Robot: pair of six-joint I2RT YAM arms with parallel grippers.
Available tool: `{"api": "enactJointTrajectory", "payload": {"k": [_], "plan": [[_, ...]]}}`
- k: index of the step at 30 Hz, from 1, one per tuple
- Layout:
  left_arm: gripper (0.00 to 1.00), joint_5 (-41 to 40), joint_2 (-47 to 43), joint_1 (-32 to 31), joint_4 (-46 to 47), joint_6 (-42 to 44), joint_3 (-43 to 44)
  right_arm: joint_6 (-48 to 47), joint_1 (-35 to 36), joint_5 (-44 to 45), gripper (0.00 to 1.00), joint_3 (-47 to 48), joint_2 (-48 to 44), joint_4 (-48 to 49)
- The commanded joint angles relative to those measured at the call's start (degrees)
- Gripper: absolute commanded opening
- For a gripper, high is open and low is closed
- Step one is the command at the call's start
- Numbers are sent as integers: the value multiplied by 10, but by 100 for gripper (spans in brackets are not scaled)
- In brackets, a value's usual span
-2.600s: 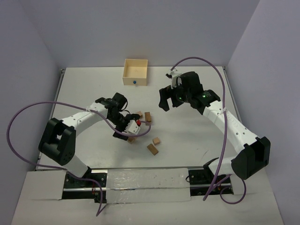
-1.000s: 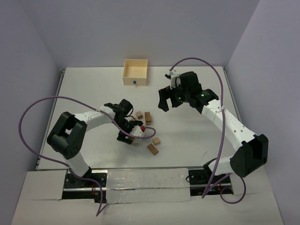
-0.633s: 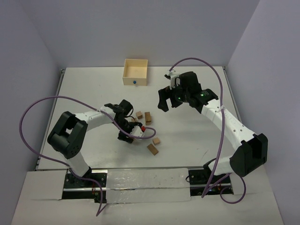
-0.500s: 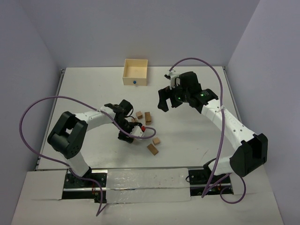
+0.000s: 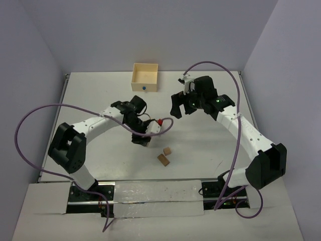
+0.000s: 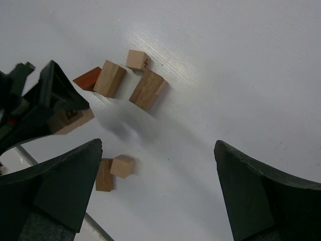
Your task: Build the wood block tower
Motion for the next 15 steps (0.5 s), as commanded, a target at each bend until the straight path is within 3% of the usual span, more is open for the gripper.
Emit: {"api": "enactJointTrajectory", "payload": {"k": [1,4,7,15], "plan": [[9,1,2,-1,-67,-156,129,2,-30,-18,100,30,-17,2],[8,-9,47,-1,-130,-172,208,-1,-54,-30,100,37,-19,-4],[0,-31,86,0,-131,-232,275,-10,-72,-28,100,52,-20,-13],[2,-80,153,-1,-88,-307,330,-29,-133,-40,100,88,-24,-46]]}}
